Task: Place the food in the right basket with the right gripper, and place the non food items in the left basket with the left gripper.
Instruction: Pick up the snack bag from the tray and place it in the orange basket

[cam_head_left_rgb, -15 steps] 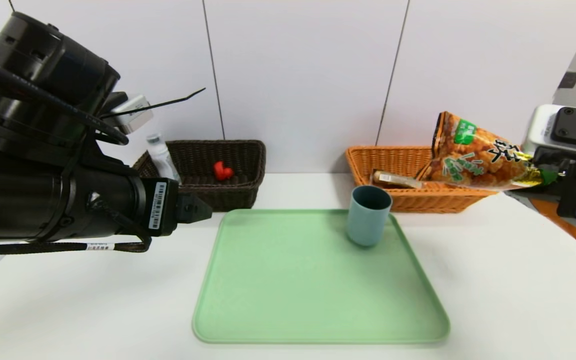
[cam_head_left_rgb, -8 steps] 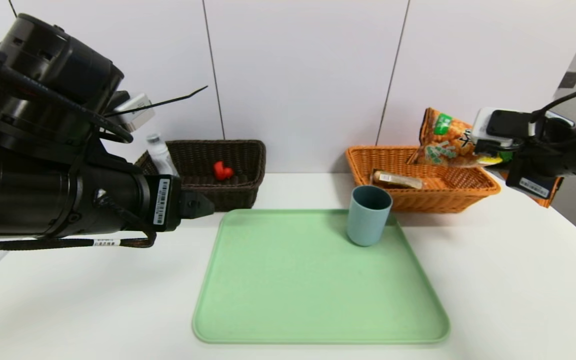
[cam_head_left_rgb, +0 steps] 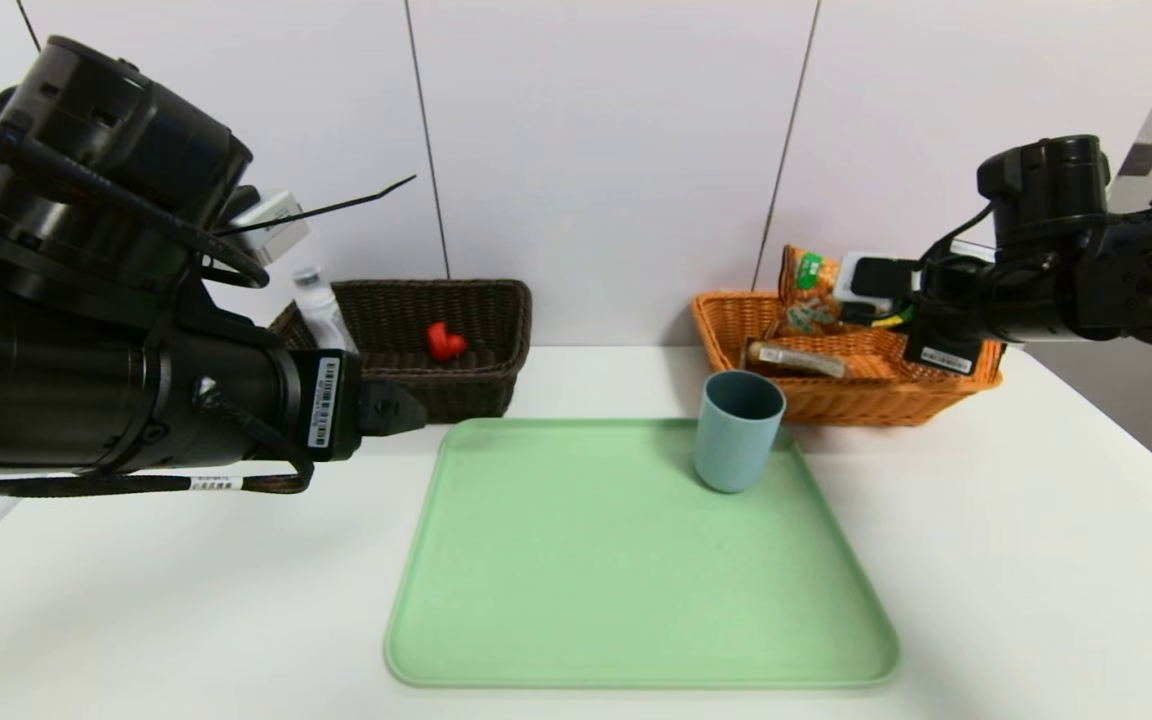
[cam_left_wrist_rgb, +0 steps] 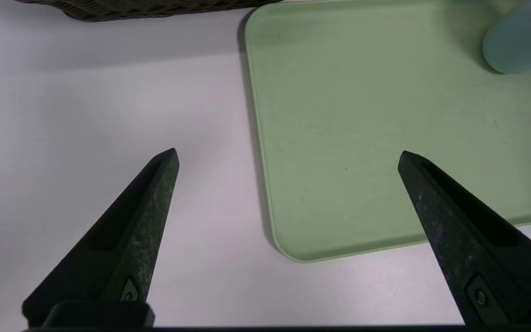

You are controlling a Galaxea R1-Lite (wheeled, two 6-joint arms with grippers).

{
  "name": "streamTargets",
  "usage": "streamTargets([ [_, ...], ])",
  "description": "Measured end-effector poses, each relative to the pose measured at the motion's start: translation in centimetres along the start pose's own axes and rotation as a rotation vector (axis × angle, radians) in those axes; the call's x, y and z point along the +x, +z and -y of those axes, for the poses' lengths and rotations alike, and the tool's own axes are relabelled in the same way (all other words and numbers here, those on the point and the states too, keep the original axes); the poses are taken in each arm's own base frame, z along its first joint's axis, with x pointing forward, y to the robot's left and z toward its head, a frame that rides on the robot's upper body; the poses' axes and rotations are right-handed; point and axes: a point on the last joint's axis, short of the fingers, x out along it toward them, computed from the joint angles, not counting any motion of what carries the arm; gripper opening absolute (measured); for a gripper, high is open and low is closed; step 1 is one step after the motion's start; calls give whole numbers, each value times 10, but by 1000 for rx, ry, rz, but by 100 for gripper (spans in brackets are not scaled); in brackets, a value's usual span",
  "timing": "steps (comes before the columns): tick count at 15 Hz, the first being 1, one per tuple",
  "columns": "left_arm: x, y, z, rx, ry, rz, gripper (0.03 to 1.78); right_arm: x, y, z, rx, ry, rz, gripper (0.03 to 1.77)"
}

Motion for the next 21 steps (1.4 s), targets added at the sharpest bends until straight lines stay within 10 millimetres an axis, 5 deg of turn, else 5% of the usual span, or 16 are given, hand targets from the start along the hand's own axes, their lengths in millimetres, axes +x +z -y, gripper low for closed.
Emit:
streamTargets([
  [5,3,0,0,0,3,-2,169,24,5,-7,-21,33,-4,44],
  [13,3,1,1,-2,3,1,169,32,8,-5,-17,31,-1,123],
  [17,1,1,0,-4,2,7,169,15,8,4,35,7,12,142],
  [21,-1,3,0,-10,-5,25,169,-24,8,15,231,12,31,154],
])
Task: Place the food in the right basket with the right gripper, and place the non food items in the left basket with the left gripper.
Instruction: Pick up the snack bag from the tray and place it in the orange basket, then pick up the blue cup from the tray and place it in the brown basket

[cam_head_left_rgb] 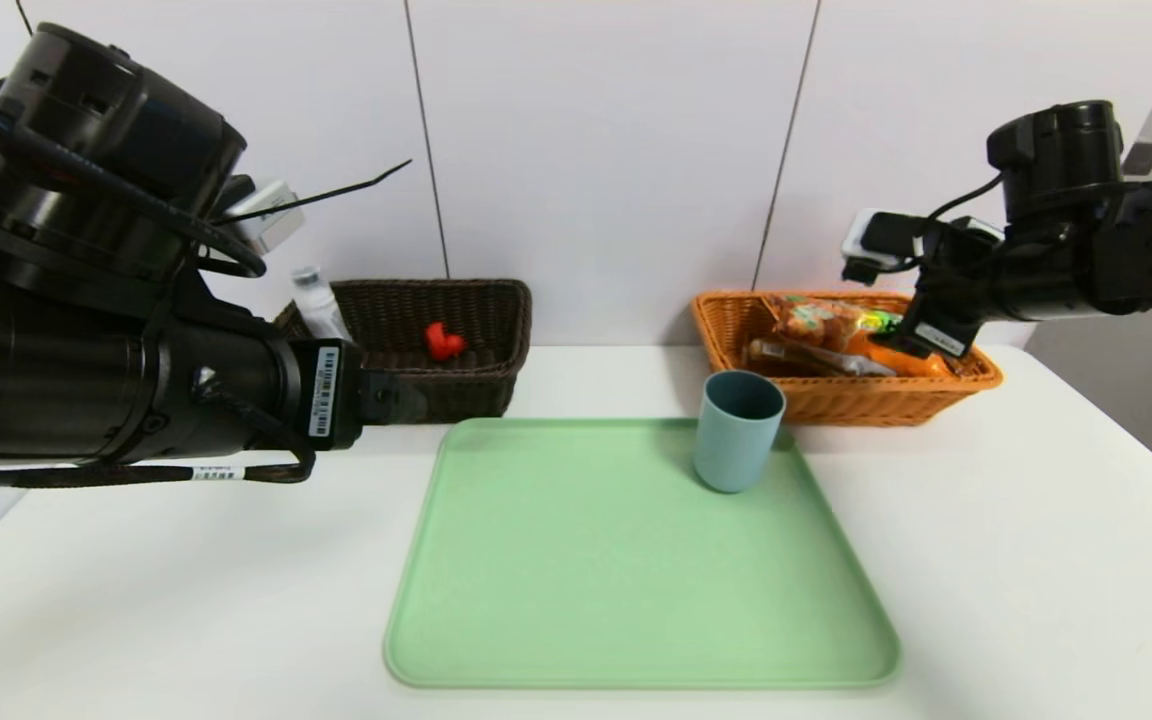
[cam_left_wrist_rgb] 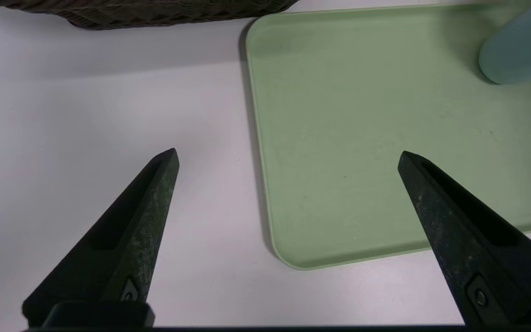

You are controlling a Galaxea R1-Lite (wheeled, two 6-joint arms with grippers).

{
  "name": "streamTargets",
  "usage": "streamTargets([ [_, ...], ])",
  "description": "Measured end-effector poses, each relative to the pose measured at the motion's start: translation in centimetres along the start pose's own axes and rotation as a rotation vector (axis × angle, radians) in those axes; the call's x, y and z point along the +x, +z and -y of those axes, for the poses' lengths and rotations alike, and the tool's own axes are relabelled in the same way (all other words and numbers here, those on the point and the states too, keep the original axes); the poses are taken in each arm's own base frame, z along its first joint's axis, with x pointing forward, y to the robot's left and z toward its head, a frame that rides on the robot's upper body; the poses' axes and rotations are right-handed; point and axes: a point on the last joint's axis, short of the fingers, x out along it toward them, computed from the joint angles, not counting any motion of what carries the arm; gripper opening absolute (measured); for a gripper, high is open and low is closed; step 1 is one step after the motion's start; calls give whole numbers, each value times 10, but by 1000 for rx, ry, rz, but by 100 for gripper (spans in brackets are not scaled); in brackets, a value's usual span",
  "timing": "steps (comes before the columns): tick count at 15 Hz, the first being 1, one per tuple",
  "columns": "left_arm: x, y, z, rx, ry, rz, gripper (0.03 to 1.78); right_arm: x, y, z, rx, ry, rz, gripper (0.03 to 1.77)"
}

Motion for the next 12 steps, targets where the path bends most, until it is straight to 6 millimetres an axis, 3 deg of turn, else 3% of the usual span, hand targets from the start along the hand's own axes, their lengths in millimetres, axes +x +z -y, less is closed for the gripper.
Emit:
streamTargets([
  [5,-2,3,1,-3,-18,27,169,-82,-6,4,315,83,16,162],
  [8,-1,2,2,0,-23,25,169,-130,-16,-5,500,98,38,165],
  [12,5,11,14,-23,-125,98,169,-179,-40,-28,648,88,63,167],
])
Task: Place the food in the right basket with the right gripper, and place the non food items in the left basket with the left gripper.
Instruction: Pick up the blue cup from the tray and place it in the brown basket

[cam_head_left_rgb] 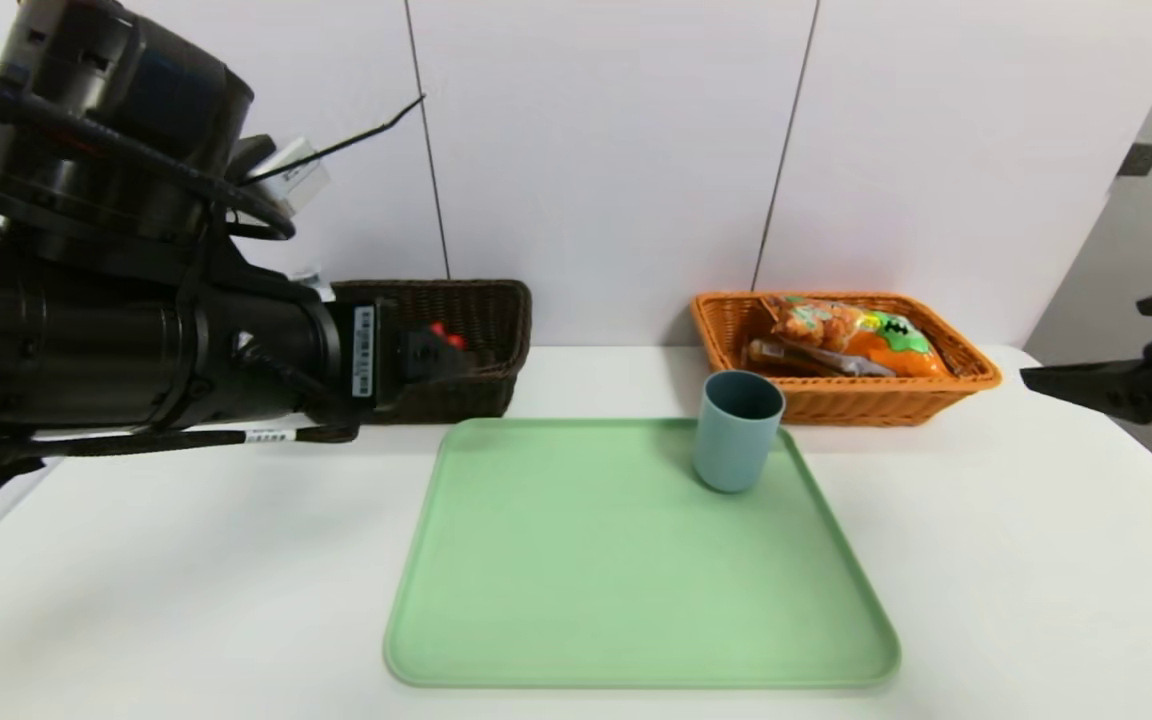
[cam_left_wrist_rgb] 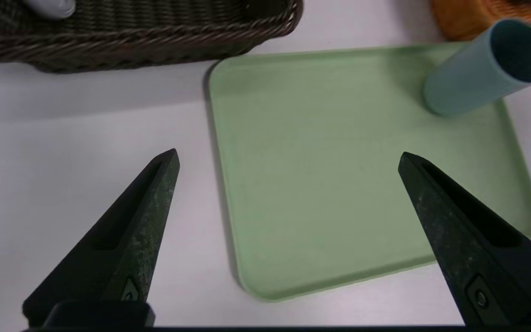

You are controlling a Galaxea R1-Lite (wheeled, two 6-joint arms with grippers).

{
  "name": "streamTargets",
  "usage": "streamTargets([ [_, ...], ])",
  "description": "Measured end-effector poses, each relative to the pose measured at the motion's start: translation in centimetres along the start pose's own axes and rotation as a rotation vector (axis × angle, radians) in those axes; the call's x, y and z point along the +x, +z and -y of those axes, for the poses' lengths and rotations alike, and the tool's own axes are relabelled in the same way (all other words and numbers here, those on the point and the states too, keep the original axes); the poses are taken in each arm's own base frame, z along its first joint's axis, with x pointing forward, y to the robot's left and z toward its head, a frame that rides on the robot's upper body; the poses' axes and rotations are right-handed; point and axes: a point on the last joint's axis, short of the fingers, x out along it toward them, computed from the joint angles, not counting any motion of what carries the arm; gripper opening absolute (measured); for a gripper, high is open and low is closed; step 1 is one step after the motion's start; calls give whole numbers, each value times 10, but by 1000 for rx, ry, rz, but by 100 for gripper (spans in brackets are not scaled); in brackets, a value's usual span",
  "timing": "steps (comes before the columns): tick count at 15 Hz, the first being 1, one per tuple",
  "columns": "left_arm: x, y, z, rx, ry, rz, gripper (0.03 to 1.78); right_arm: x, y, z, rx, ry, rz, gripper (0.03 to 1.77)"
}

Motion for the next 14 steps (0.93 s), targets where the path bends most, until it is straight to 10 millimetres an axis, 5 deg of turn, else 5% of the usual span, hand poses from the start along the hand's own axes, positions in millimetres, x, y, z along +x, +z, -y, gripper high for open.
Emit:
streamTargets([
  [6,36,5,23,88,-387,28,169,-41,-29,-6,38,-26,49,169],
  [14,129,-41,33,364,-532,111,169,-55,-37,-7,41,-40,58,169],
])
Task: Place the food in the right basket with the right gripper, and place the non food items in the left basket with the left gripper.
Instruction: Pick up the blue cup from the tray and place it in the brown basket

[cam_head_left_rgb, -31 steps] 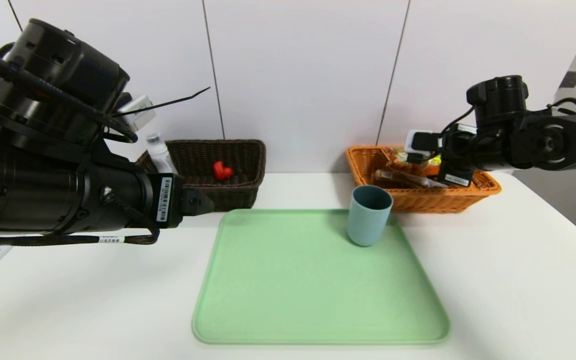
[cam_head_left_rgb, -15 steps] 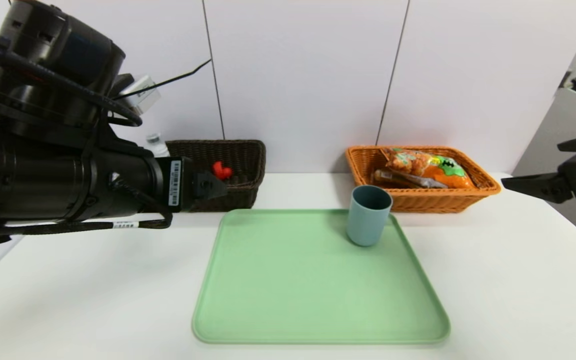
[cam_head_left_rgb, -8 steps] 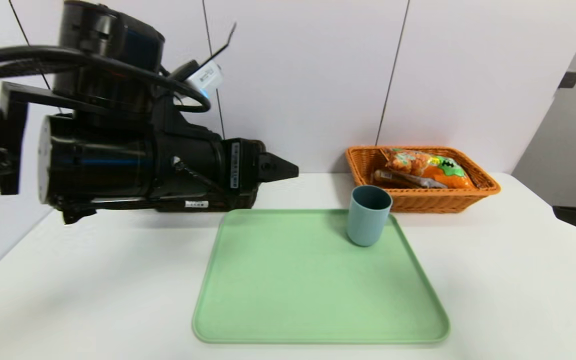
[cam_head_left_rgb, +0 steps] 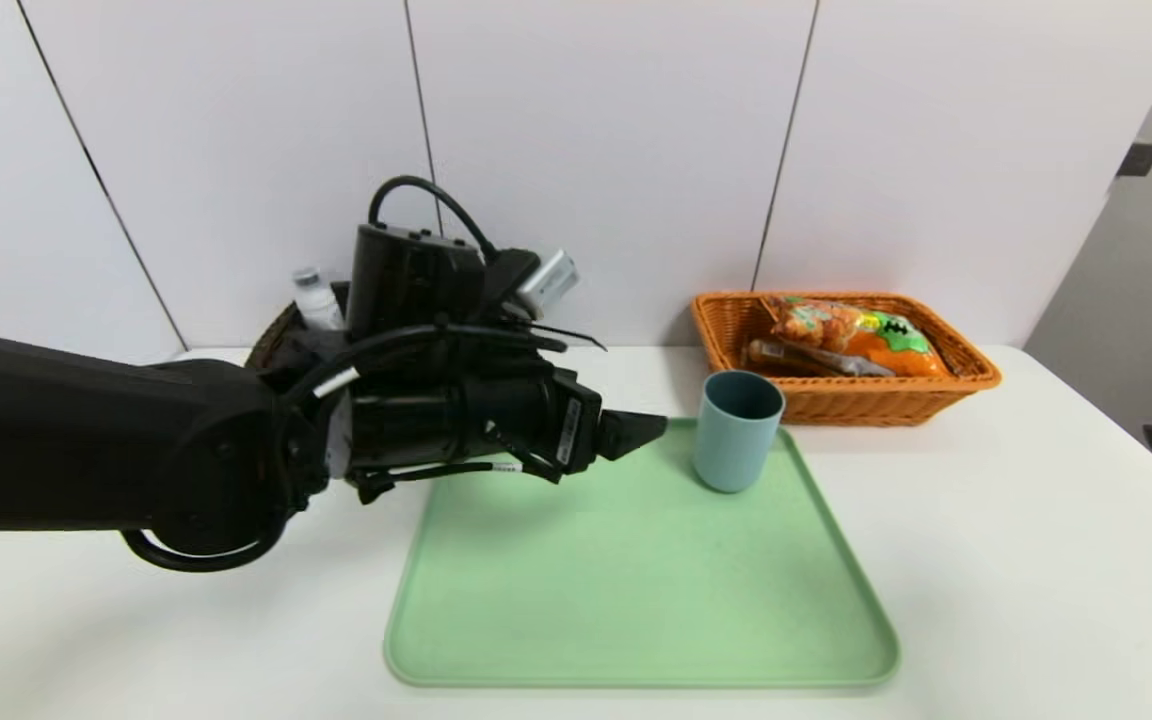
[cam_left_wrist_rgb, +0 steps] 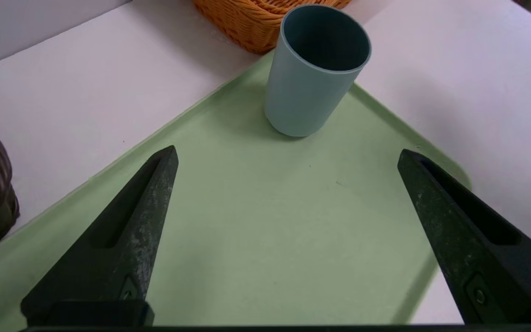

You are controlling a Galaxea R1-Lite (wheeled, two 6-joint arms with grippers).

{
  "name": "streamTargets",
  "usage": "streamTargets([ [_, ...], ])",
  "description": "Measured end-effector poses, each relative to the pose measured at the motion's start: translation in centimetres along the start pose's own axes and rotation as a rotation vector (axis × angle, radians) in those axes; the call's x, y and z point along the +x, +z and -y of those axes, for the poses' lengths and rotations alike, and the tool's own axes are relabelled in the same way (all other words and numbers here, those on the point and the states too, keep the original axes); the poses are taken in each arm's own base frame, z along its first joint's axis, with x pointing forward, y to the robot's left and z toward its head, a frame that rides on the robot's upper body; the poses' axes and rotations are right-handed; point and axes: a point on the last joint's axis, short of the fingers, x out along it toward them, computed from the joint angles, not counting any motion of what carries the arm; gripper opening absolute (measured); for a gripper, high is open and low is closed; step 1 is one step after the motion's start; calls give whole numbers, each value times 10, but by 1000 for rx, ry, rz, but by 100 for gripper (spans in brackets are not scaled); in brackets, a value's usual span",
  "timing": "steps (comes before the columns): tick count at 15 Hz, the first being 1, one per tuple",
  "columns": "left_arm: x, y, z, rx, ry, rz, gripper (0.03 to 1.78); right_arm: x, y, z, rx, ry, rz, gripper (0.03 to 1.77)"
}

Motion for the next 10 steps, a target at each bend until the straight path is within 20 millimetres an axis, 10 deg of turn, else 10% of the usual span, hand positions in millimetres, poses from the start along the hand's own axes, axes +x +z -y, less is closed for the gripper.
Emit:
streamTargets([
  [10,70,-41,-17,148,-11,49,169,-2,-1,0,-2,3,-21,170],
])
